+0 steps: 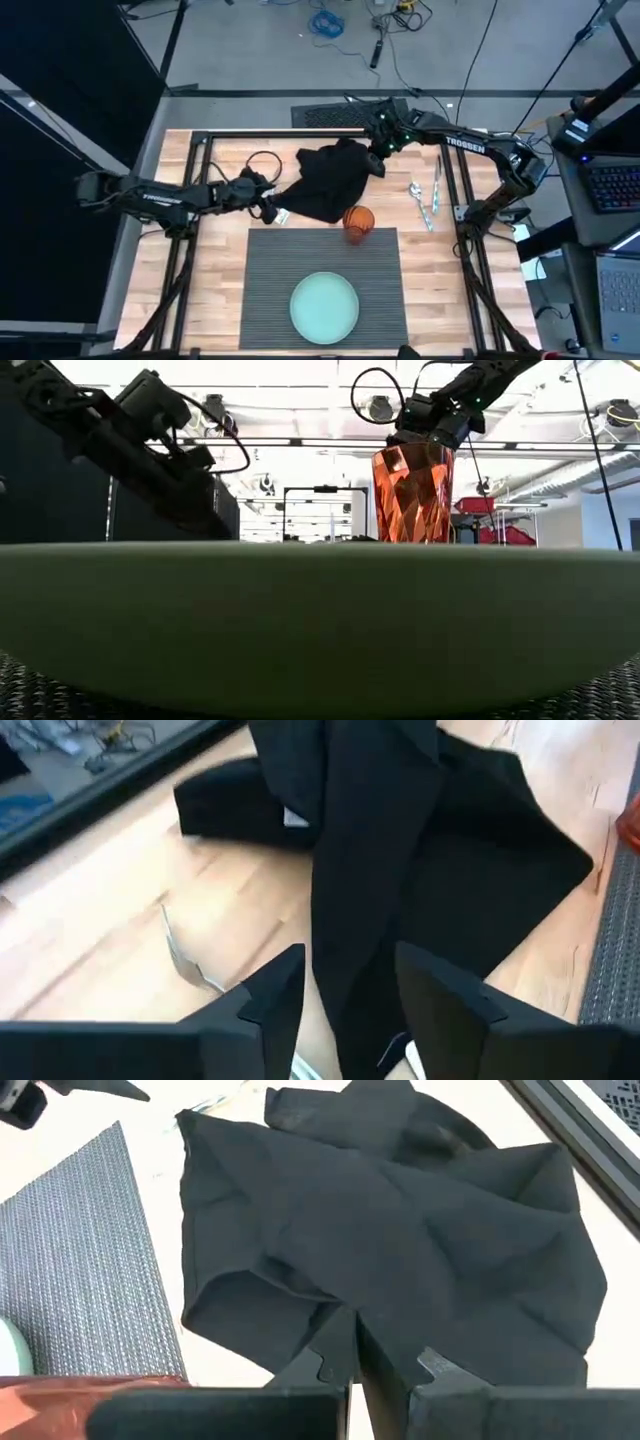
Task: Set table place
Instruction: Fold the black napkin
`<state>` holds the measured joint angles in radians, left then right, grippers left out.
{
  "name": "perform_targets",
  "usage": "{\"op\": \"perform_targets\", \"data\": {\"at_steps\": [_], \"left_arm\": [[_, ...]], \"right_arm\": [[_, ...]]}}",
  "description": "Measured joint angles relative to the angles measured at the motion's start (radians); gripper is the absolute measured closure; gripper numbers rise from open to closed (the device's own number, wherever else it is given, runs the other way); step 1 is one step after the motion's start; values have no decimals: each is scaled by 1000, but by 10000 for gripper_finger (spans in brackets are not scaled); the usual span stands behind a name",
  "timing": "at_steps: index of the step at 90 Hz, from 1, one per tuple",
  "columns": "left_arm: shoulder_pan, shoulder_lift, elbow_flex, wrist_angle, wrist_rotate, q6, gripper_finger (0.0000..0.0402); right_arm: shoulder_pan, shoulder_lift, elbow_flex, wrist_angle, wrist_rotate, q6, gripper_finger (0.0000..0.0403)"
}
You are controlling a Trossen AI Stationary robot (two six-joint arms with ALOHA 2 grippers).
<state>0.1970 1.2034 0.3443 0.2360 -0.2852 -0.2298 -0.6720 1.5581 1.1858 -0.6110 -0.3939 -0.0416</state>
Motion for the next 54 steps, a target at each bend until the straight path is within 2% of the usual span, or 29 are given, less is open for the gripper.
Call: {"op": "perform_targets", "data": {"at_steps": [14, 41, 54], "left_arm": [[0, 65, 0, 65, -15, 3, 244], [0, 134, 0, 71, -19, 2, 244], [0, 161, 0, 71, 18, 2, 244]], "right_arm": [[0, 0, 0, -1, 0, -21, 403], [-1, 0, 0, -3, 0, -31, 403], [0, 0, 0, -3, 0, -34, 403]]}}
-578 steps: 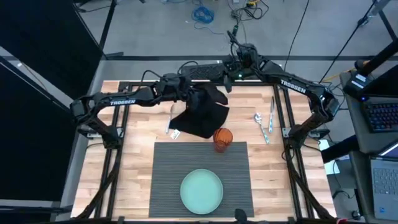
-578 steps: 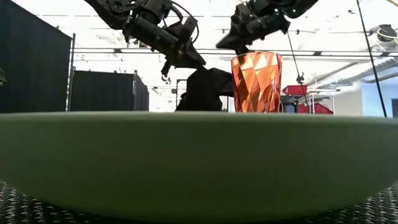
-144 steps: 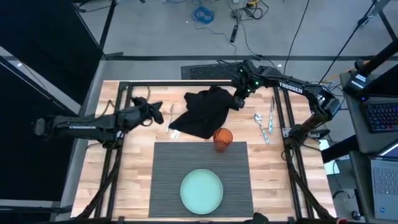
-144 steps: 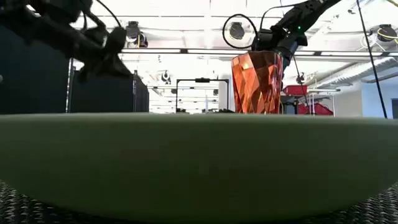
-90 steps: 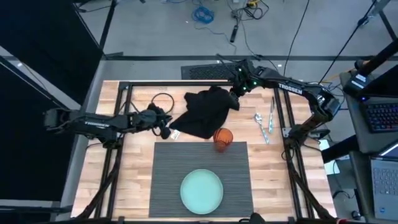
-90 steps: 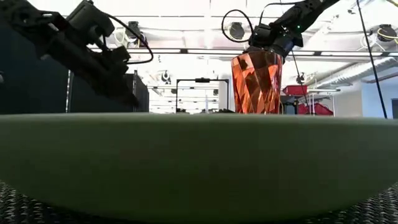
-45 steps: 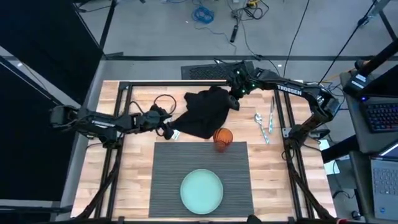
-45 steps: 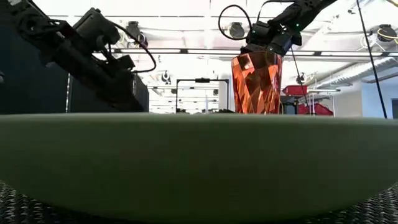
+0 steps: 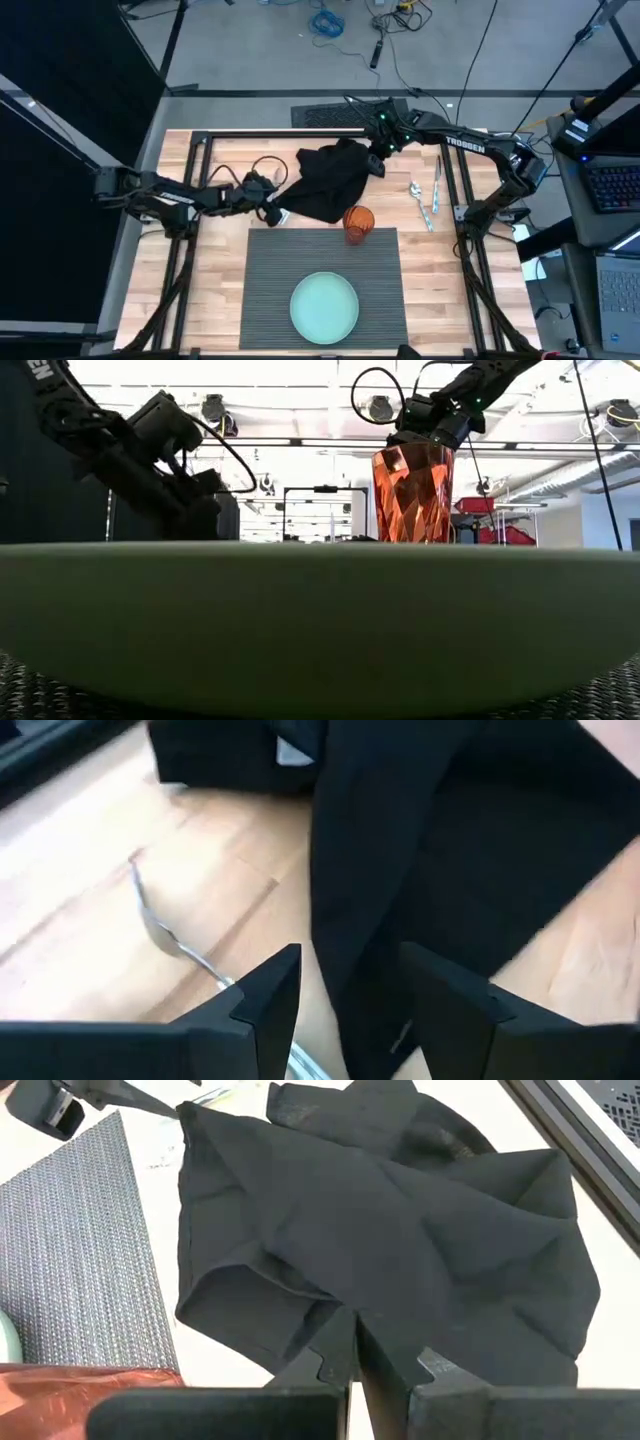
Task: Set table place
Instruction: Fold the black napkin
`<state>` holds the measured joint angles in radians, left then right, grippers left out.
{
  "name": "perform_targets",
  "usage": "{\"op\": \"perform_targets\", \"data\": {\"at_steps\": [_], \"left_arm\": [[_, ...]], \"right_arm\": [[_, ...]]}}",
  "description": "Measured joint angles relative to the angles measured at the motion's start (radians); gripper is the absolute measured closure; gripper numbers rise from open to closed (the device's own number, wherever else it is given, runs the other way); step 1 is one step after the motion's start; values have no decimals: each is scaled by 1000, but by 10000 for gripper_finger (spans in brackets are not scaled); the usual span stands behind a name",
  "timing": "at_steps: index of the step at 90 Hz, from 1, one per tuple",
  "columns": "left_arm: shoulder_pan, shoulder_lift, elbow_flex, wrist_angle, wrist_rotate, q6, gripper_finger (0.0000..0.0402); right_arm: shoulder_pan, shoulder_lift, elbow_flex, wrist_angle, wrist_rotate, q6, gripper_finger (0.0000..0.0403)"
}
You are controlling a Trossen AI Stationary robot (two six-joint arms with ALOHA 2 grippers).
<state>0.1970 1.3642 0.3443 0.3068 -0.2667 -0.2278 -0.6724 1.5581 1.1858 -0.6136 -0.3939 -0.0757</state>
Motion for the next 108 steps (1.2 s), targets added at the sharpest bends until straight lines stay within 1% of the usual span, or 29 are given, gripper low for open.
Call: {"op": "perform_targets", "data": {"at_steps": [33, 53, 63, 69, 78, 81, 84, 91, 101, 108], "left_arm": [[6, 53, 0, 0, 5, 4, 244], [12, 64, 1, 19, 5, 6, 248], [12, 63, 2, 47, 5, 68, 278], [12, 63, 10, 46, 5, 106, 312], [12, 63, 24, 46, 5, 127, 374], [12, 63, 24, 44, 5, 129, 387], [13, 64, 24, 42, 5, 129, 393], [17, 72, 24, 34, 5, 126, 394], [19, 74, 24, -19, 6, 80, 396], [19, 74, 24, -43, 6, 77, 400]], "right_arm": [[0, 0, 0, 0, 0, 2, 403], [0, 0, 0, 3, 0, 4, 403], [0, 0, 0, 4, 0, 11, 403], [0, 0, 0, 4, 0, 11, 403], [0, 0, 0, 4, 0, 12, 403], [0, 0, 0, 4, 0, 11, 403], [0, 0, 0, 4, 0, 12, 403], [0, 0, 0, 4, 0, 12, 403], [0, 0, 0, 4, 0, 12, 403], [0, 0, 0, 4, 0, 12, 403]]}}
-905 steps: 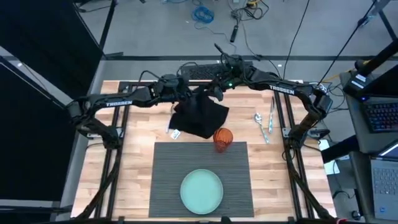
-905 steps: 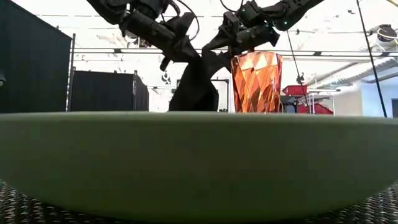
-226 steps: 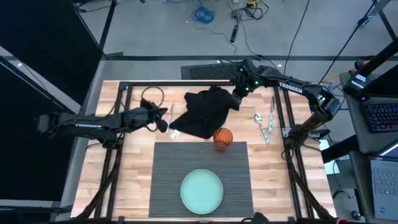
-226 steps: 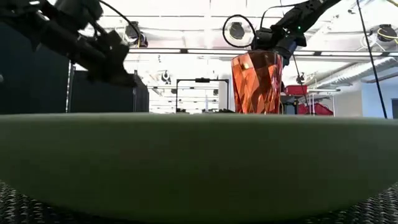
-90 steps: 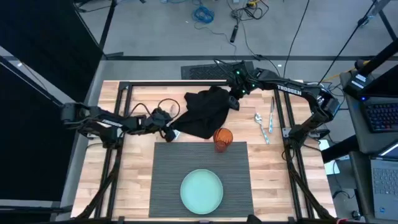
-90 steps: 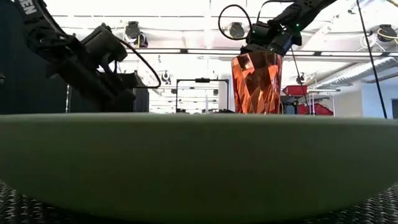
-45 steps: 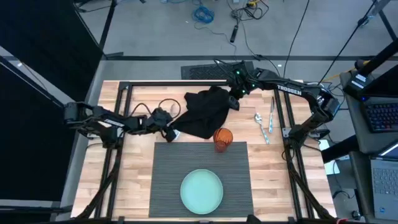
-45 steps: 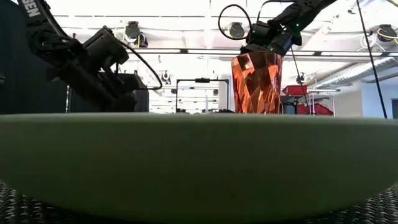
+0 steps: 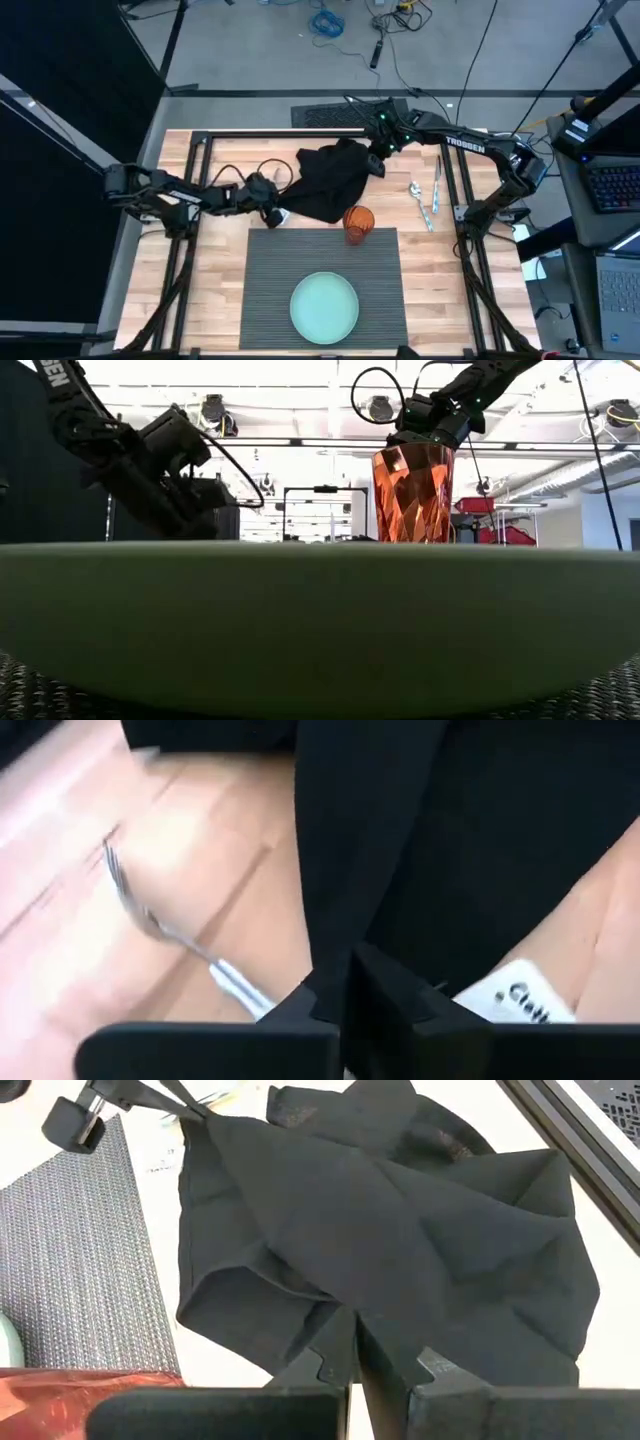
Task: Set table place
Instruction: Fold the black napkin
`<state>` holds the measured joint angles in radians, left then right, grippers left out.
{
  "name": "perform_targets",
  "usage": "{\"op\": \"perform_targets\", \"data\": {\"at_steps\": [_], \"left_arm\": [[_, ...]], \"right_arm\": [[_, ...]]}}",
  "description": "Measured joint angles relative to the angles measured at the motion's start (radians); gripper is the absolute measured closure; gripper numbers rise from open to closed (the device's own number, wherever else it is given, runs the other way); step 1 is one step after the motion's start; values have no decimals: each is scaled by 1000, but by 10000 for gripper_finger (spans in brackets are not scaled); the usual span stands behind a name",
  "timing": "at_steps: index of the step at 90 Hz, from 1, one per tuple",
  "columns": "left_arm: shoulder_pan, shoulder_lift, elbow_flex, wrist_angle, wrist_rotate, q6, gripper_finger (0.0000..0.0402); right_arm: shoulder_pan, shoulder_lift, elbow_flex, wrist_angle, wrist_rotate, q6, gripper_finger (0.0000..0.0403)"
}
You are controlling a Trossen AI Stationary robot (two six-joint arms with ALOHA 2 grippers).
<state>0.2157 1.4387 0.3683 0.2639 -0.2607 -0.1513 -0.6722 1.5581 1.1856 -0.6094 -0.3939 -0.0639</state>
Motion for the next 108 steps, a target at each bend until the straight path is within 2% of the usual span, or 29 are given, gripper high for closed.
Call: {"op": "perform_targets", "data": {"at_steps": [53, 73, 93, 108], "left_arm": [[7, 0, 2, 120, -6, -26, 396], [6, 0, 3, 123, 27, -26, 342], [6, 0, 3, 124, 21, -26, 280], [6, -1, 3, 123, -13, -26, 249]], "right_arm": [[0, 0, 0, -2, 0, -1, 403], [0, 0, 0, -1, 0, -7, 403], [0, 0, 0, 0, 0, -8, 403], [0, 0, 0, 0, 0, -8, 403]]}}
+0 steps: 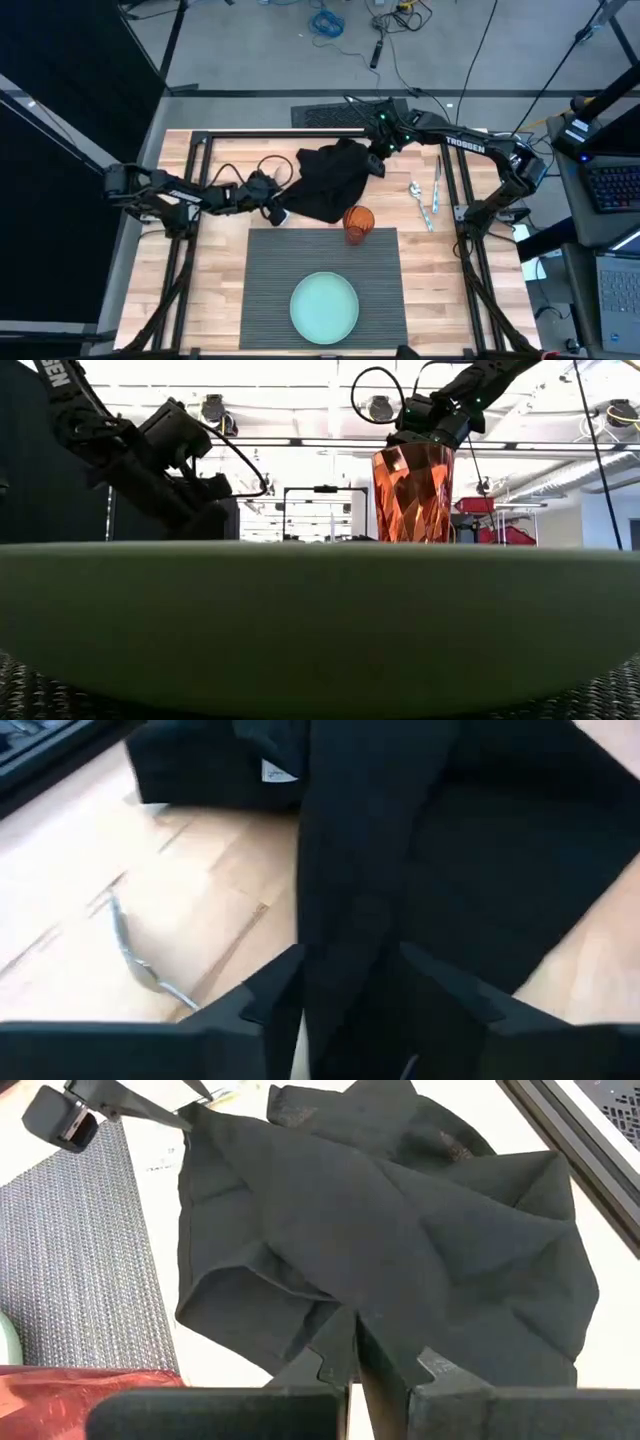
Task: Set table place
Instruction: Fold the black napkin
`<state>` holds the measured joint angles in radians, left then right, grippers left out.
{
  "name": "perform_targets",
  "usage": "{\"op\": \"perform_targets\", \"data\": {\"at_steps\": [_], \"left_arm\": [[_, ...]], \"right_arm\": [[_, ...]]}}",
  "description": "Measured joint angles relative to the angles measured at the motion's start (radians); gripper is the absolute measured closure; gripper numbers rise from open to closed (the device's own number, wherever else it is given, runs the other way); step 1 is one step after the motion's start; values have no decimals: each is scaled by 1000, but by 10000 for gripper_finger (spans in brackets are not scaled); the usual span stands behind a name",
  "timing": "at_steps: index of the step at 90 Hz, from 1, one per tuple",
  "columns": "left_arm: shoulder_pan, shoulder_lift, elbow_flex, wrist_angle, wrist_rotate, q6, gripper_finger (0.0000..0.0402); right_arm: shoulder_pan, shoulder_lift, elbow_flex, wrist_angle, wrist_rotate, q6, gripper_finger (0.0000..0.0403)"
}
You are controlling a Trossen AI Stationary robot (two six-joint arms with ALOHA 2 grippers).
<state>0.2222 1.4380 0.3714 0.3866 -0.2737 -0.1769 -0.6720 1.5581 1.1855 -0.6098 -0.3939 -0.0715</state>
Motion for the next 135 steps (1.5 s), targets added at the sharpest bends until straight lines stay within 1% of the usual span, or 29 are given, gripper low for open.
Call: {"op": "perform_targets", "data": {"at_steps": [13, 42, 56, 74, 91, 99, 109, 114, 121, 135], "left_arm": [[0, 0, 0, -10, -14, 0, 238], [0, 0, 0, -67, -12, 0, 237], [0, 0, 0, -66, -10, 0, 237], [0, 0, 0, -137, 62, 0, 237], [0, 0, 0, -150, 61, 0, 237], [0, 0, 0, -150, 38, 0, 237], [0, 0, 0, -149, 34, 1, 239], [0, 0, 0, -150, 34, 4, 245], [0, 0, 0, -150, 34, 34, 265], [0, 0, 0, -159, 33, 82, 332]], "right_arm": [[0, 0, 0, 0, 0, 0, 403], [0, 0, 0, 0, 0, 0, 403], [0, 0, 0, 0, 0, 0, 403], [0, 0, 0, 0, 0, 0, 403], [0, 0, 0, 0, 0, -1, 403], [0, 0, 0, 1, 0, -1, 403], [0, 0, 0, 9, 0, -1, 403], [0, 0, 0, 10, 0, 0, 403], [0, 0, 0, 11, 0, -1, 403], [0, 0, 0, 11, 0, -1, 403]]}}
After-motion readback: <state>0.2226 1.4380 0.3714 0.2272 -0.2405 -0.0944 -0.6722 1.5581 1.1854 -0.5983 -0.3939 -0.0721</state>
